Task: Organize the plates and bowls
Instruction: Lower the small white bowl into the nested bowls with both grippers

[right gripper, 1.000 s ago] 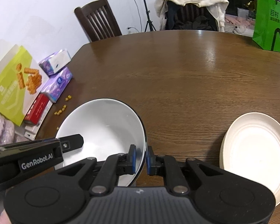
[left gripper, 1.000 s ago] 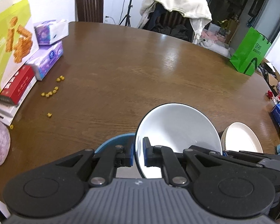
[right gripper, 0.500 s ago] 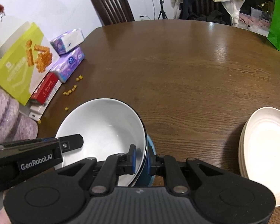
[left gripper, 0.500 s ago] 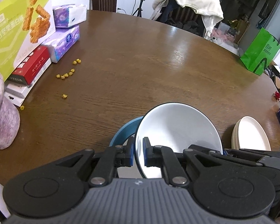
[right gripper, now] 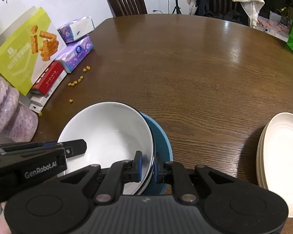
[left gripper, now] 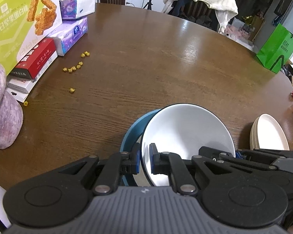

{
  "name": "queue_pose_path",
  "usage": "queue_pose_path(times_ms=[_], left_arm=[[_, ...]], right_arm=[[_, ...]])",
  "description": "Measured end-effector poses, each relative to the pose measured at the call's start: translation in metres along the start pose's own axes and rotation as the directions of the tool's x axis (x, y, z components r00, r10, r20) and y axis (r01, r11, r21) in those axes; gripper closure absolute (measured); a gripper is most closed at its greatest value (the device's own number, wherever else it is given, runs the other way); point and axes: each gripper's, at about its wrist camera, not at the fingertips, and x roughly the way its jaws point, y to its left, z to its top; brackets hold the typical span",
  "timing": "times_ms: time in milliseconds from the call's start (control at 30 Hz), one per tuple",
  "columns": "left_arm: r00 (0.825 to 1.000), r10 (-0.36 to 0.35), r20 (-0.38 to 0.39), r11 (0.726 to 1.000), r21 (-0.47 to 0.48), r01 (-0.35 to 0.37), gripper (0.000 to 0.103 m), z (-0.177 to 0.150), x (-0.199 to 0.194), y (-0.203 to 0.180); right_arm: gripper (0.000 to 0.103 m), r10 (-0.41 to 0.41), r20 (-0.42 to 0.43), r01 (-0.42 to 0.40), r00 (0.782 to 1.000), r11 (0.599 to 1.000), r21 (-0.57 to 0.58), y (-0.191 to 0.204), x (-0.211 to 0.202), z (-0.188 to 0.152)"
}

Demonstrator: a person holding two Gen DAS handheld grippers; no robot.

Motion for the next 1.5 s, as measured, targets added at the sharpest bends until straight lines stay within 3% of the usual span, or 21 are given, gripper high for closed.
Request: queue_pose_path(times_ms=[433, 1500], left_arm=[[1.0, 0.002, -0.027, 1.0, -0.013, -0.002, 0.093, -0.004, 0.01, 0.004], [0.998, -0.05, -0.027, 0.998, -0.023, 0.05, 0.095, -0.006, 0.011, 0.014]], right_arm=[[0.089, -0.039, -0.005, 0.039, 0.999, 0.998, -0.053, 0.008, 0.011, -0.006], [0.09, -0.047, 0.084, 0.052, 0.995, 0.997, -0.056, 0.007, 0.011, -0.015]])
